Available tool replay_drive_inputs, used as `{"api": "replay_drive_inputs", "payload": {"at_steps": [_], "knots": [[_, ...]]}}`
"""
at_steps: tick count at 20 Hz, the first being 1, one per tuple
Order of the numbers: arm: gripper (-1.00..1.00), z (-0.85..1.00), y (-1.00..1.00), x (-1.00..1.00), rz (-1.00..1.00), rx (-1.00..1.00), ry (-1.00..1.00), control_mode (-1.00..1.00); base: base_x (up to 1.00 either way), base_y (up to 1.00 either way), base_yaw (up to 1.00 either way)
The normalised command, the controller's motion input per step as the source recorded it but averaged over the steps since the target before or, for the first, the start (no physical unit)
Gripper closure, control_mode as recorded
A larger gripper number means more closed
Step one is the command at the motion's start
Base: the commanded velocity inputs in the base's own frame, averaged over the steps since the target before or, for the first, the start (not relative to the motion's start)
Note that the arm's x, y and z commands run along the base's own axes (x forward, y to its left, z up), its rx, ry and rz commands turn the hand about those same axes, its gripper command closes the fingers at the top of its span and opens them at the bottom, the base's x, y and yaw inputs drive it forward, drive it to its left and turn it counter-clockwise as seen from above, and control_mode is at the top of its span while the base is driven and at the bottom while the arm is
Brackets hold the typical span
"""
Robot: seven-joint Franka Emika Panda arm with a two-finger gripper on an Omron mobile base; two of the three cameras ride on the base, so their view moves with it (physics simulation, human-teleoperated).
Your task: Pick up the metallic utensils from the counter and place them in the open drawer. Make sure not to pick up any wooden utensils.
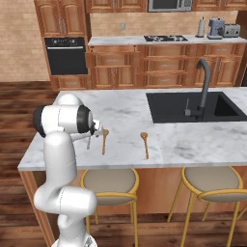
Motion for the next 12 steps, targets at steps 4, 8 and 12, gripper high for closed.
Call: {"api": "replay_drive_inputs", "payload": {"at_steps": [4, 8, 12], "knots": [[-1.0, -0.29, 0.0, -0.04, 0.0, 0.0, 0.0, -1.0, 0.0, 0.0, 0.0], [-1.0, -0.19, 0.0, -0.03, 0.0, 0.01, 0.0, -1.0, 0.0, 0.0, 0.0], [1.0, -0.17, 0.0, -0.03, 0.0, 0.0, 0.0, -1.0, 0.0, 0.0, 0.0]]}}
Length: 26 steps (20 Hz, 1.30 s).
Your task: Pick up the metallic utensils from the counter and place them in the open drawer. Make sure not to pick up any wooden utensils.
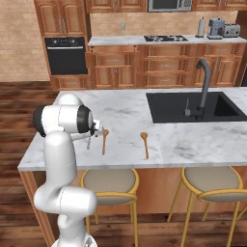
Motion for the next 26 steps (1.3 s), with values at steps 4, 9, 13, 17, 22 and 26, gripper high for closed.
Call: {"api": "replay_drive_inputs", "payload": {"at_steps": [4, 9, 13, 17, 22, 26], "knots": [[1.0, -0.13, 0.0, -0.03, 0.0, 0.0, 0.0, -1.0, 0.0, 0.0, 0.0], [1.0, -0.1, 0.0, -0.06, 0.0, 0.01, 0.0, -1.0, 0.0, 0.0, 0.0], [1.0, -0.09, 0.0, -0.07, 0.0, 0.0, 0.0, -1.0, 0.0, 0.0, 0.0], [1.0, -0.08, 0.0, -0.06, 0.0, 0.0, 0.0, -1.0, 0.0, 0.0, 0.0], [1.0, 0.05, -0.02, -0.03, 0.0, 0.0, 0.0, -1.0, 0.0, 0.0, 0.0], [1.0, 0.88, -0.14, -0.32, 0.0, 0.02, 0.0, -1.0, 0.0, 0.0, 0.0]]}}
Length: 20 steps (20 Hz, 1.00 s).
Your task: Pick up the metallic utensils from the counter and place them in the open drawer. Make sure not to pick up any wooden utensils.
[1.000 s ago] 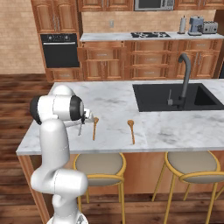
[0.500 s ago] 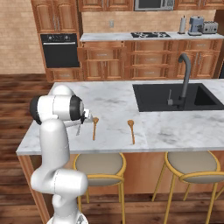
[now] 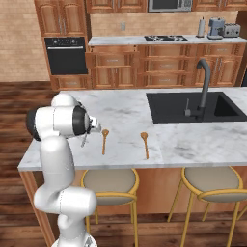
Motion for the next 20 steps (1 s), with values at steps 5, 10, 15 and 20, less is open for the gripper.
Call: {"api": "replay_drive_inputs", "payload": {"at_steps": [5, 10, 15, 20], "knots": [[1.0, 1.0, -0.2, -0.47, 0.0, 0.03, 0.04, -1.0, 0.0, 0.0, 0.0], [1.0, 1.0, -0.14, -0.62, 0.01, 0.05, 0.06, -1.0, 0.0, 0.0, 0.0], [1.0, 1.0, -0.19, -0.85, 0.04, 0.04, 0.11, -1.0, 0.0, 0.0, 0.0], [1.0, 1.0, -0.25, -0.96, 0.08, 0.0, 0.14, -1.0, 0.0, 0.0, 0.0]]}}
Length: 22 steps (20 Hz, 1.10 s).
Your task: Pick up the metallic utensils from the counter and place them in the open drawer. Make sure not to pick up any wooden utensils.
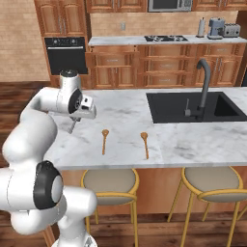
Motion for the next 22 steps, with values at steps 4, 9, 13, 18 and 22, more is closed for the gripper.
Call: {"api": "replay_drive_inputs", "payload": {"at_steps": [4, 9, 13, 18, 22], "knots": [[1.0, 1.0, -0.27, -0.78, 0.1, 0.0, 0.17, -1.0, 0.0, 0.0, 0.0], [1.0, 0.78, -0.37, -0.61, 0.08, -0.03, 0.18, -1.0, 0.0, 0.0, 0.0], [1.0, 0.19, -0.33, -0.7, 0.01, -0.01, 0.04, -1.0, 0.0, 0.0, 0.0], [1.0, -0.05, -0.08, -0.58, 0.0, 0.0, -0.01, -1.0, 0.0, 0.0, 0.0], [1.0, 0.0, 0.0, -0.01, 0.0, 0.0, 0.0, -1.0, 0.0, 0.0, 0.0]]}}
